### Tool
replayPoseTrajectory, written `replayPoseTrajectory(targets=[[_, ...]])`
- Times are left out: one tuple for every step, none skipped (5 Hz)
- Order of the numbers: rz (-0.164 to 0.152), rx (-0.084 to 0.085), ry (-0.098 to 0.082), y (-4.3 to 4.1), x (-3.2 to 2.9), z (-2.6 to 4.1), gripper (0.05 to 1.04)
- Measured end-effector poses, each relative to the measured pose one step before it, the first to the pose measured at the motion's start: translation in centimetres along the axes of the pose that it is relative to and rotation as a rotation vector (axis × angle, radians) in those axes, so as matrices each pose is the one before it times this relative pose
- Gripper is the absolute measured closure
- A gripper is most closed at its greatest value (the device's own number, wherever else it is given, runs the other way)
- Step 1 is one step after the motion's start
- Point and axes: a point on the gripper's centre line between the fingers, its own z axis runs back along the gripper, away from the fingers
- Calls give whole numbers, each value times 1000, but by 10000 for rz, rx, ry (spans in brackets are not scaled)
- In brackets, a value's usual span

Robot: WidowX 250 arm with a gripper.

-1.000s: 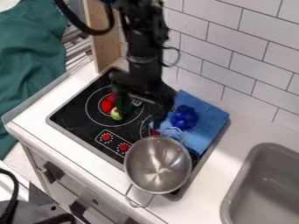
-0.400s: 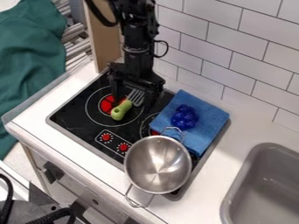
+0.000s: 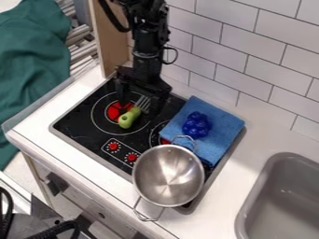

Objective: Move the fork right next to the silver bowl

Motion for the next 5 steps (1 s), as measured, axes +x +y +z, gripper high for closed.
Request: replayPoseTrajectory(targets=[[129,-75,411,638,-554,-1216,82],[-88,-357,55,-309,149,-587,135],[-152,-283,-45,-508,-179,-234,412],[-174,-337,-130,-1271,265,-59,702],[-90,-343,-464,-1432,-59,300,804]])
